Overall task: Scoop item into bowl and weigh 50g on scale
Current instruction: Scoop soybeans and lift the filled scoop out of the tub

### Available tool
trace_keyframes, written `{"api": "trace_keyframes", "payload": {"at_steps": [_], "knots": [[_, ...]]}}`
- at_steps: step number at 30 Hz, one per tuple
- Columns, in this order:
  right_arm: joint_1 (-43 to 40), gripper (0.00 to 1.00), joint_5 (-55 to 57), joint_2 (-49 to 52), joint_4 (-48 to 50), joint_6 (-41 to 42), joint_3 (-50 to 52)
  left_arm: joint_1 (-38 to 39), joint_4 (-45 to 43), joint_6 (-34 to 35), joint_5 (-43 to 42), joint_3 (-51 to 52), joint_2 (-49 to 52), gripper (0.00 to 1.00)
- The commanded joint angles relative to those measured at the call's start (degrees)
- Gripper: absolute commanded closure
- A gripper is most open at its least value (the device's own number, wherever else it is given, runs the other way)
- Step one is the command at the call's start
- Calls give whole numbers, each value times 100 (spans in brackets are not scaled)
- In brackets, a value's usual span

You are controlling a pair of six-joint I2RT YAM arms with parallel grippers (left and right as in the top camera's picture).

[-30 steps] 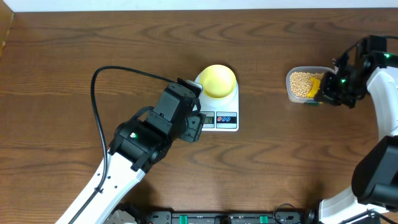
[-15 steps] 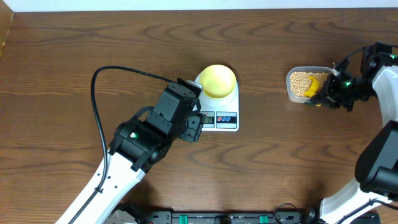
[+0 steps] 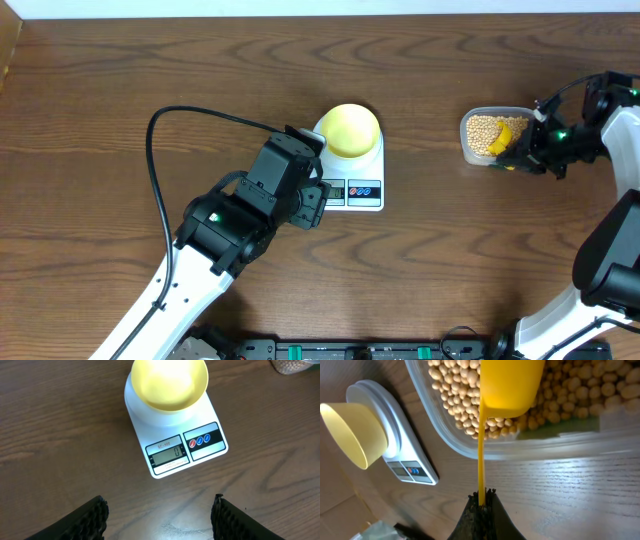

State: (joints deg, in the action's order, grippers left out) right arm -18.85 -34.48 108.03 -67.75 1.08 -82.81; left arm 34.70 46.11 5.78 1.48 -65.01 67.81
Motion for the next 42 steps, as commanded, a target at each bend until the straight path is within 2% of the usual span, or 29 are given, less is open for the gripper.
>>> {"api": "trace_keyframes", "payload": {"at_steps": [1,16,35,42], "knots": [[-103,99,-448,63,-74,-326,-66,-24,13,31,52,-151,-46,31],[-680,99,-1270,63,-184,-1113,-66,-24,13,31,50,-151,-46,31],[-1154,99,-1602,63,-463,-1696,-66,-24,13,31,52,-151,-46,31],[-1322,99,-2168,63,-763,-2227,-66,-24,13,31,52,-151,-46,31]]}}
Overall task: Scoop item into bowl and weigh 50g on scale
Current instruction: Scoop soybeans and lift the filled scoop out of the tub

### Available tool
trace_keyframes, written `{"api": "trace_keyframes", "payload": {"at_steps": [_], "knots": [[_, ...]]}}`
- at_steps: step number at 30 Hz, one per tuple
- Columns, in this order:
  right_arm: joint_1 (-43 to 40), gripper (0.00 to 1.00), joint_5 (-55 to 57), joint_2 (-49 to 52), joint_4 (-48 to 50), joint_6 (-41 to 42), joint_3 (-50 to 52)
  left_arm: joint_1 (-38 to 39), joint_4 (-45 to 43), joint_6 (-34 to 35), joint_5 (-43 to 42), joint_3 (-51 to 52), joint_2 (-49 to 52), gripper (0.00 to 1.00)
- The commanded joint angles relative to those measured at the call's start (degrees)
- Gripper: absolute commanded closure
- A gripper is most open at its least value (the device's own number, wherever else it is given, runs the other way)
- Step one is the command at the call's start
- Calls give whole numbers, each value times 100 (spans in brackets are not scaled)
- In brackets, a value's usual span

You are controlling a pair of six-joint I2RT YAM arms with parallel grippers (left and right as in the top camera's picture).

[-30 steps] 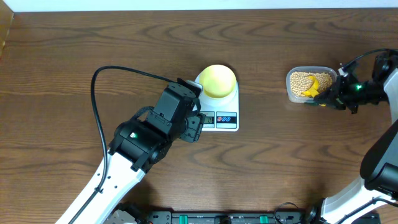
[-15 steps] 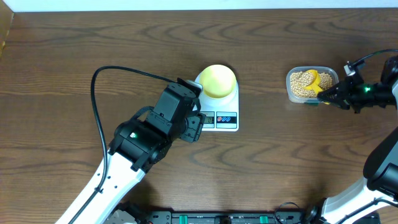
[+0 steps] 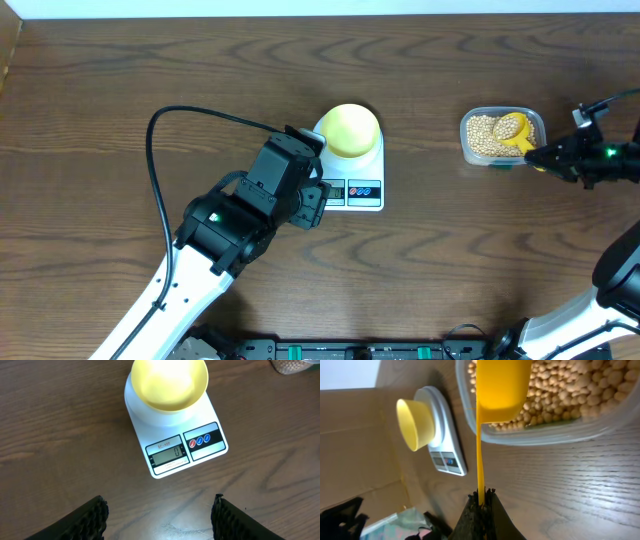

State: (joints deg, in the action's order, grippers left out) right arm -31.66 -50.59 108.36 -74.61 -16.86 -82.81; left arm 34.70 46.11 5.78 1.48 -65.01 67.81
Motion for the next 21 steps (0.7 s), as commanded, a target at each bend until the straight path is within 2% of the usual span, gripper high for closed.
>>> {"api": "trace_keyframes", "payload": {"at_steps": [1,21], "knots": [[-39,99,-660,31,-129,-522,-66,-24,13,31,52,-151,-46,31],[118,99,-1976,31,-684,-1156,-66,-24,13,31,52,-151,-46,31]]}}
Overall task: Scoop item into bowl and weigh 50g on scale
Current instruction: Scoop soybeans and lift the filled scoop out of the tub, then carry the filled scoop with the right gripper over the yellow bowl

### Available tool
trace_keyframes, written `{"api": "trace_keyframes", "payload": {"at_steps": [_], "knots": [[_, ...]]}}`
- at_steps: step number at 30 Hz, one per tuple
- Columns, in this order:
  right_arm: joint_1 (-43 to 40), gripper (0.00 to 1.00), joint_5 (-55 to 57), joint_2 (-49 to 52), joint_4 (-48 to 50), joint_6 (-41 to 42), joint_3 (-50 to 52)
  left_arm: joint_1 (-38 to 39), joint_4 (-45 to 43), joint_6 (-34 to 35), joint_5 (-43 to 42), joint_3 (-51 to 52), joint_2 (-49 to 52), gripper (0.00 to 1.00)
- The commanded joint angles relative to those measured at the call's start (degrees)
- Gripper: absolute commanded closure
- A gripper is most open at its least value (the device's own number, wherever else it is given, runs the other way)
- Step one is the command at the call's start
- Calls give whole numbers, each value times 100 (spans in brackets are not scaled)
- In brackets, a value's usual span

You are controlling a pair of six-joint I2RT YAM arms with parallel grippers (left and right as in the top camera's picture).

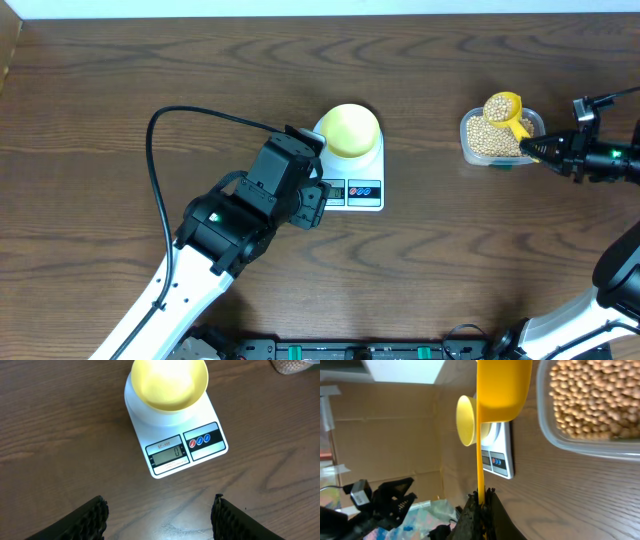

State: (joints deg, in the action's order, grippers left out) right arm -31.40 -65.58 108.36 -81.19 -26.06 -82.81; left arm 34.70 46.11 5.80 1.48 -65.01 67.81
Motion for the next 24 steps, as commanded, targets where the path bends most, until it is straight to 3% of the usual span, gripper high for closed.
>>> {"api": "trace_keyframes", "payload": {"at_steps": [1,14,24], "knots": [[120,99,-529,31,-35,-236,-66,-24,13,28,50,-151,-46,31],[730,99,-1357,31,-68,-404,-66,-24,13,28,50,-151,-46,31],[1738,99,-1803,31,-39,-404,-66,-24,13,28,52,-151,-46,31]]}}
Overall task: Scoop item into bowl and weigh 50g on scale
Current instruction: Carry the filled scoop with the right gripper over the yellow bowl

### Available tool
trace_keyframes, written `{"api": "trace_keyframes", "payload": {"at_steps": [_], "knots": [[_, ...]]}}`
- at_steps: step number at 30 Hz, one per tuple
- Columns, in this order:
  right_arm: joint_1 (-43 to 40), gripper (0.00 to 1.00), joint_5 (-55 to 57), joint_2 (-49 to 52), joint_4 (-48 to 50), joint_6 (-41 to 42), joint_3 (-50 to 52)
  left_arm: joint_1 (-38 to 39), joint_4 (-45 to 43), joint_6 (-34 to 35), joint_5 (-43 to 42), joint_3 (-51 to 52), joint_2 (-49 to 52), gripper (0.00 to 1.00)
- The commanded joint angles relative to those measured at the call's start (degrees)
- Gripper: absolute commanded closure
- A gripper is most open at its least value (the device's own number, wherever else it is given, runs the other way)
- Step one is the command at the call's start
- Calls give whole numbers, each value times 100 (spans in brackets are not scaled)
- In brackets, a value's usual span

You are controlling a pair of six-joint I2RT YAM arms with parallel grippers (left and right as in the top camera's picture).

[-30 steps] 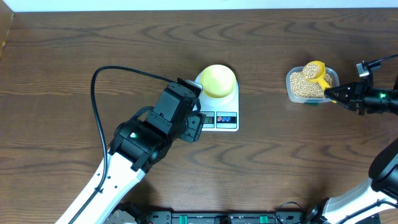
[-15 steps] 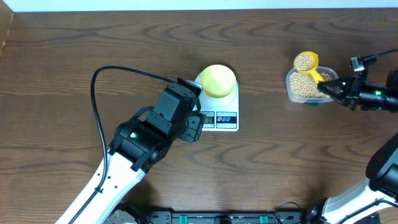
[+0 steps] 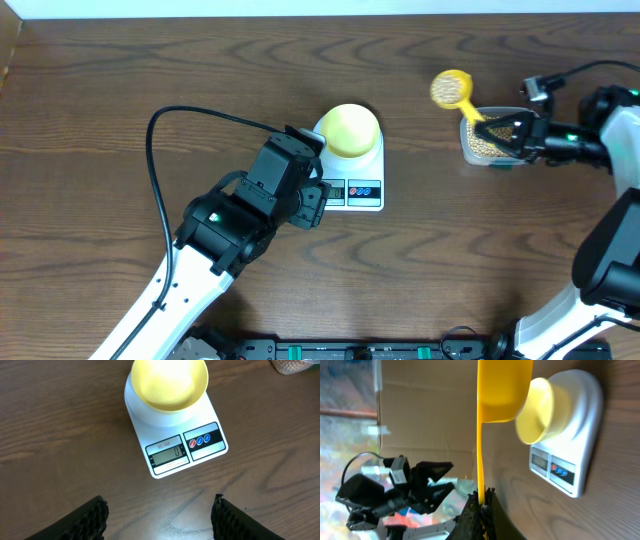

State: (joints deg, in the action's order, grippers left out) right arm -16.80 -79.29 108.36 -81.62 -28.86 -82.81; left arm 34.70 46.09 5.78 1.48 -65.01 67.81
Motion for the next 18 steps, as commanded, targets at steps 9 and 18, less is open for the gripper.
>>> {"api": "trace_keyframes", "payload": {"at_steps": [9,18], "knots": [[1364,99,-529,31,535,59,-66,-24,15,31,50,-151,-46,31],[1971,99,-479,31,2164,1499,-66,-24,15,31,52,-151,-46,31]]}}
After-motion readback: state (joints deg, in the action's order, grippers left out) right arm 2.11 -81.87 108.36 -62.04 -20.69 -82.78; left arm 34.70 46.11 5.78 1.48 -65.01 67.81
